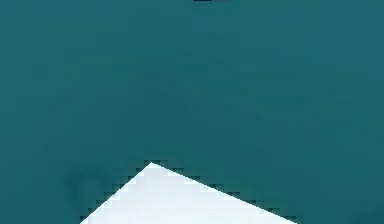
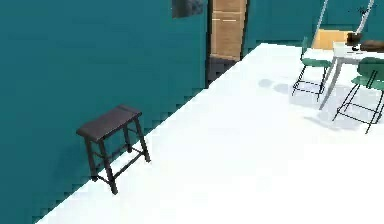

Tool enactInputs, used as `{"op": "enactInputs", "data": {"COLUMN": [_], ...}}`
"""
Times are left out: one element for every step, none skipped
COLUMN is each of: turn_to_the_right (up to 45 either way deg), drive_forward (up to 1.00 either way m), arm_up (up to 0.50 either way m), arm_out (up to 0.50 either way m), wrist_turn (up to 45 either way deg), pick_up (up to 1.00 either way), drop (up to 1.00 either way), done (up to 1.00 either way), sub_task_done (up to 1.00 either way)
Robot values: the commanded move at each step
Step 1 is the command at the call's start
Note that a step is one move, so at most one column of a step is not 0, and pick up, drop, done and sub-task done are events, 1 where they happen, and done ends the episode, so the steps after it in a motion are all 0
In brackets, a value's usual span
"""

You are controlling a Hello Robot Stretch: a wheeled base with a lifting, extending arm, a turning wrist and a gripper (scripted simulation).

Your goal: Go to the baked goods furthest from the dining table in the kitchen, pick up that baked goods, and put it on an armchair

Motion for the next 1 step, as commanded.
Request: {"op": "enactInputs", "data": {"turn_to_the_right": [45.0], "drive_forward": [0.00], "arm_up": [0.00], "arm_out": [0.00], "wrist_turn": [0.0], "pick_up": [0.00], "drop": [0.00], "done": [0.00], "sub_task_done": [0.00]}}
